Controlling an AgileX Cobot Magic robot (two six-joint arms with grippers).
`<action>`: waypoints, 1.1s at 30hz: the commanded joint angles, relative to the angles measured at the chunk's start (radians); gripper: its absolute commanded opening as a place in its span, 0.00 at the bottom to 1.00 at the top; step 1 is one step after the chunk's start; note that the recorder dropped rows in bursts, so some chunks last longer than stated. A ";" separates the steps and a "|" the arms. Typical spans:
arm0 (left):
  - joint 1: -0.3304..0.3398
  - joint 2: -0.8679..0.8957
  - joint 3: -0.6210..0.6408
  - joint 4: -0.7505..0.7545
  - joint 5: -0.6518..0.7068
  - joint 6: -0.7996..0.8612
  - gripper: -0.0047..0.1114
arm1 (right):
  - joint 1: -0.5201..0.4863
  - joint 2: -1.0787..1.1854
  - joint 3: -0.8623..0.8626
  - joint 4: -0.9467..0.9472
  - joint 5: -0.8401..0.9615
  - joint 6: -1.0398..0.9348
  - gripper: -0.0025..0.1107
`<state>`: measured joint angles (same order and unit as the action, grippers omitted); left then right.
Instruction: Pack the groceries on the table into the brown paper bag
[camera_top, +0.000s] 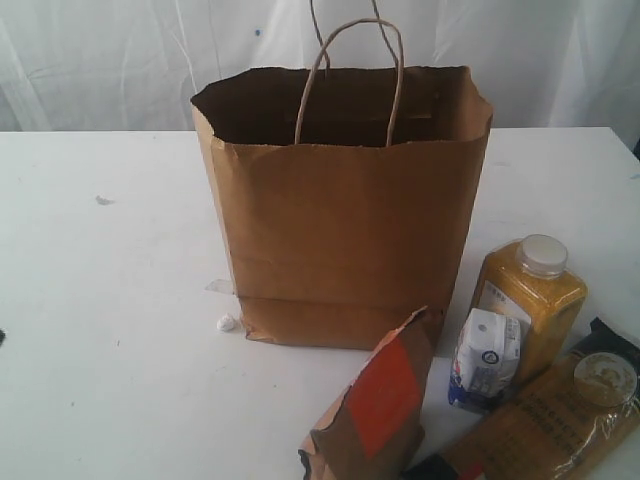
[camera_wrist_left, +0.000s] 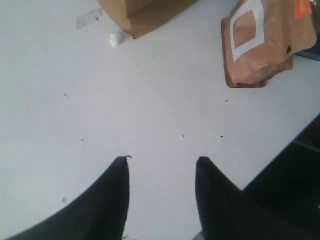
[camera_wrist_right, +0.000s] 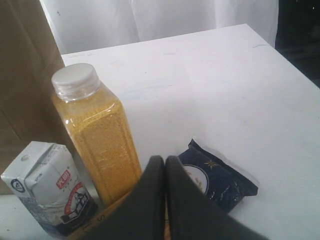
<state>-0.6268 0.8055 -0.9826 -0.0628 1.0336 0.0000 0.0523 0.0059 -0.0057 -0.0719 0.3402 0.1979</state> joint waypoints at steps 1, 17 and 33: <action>-0.002 -0.027 0.214 -0.044 -0.200 -0.027 0.53 | -0.005 -0.006 0.006 -0.003 -0.005 0.001 0.02; -0.001 0.345 0.459 0.046 -0.930 -0.315 0.70 | -0.005 -0.006 0.006 -0.003 -0.005 0.001 0.02; 0.071 0.678 0.305 0.052 -1.058 -0.239 0.70 | -0.005 -0.006 0.006 -0.003 -0.005 0.001 0.02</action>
<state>-0.5595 1.4446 -0.6471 -0.0108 -0.0294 -0.2523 0.0523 0.0059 -0.0057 -0.0719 0.3402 0.1979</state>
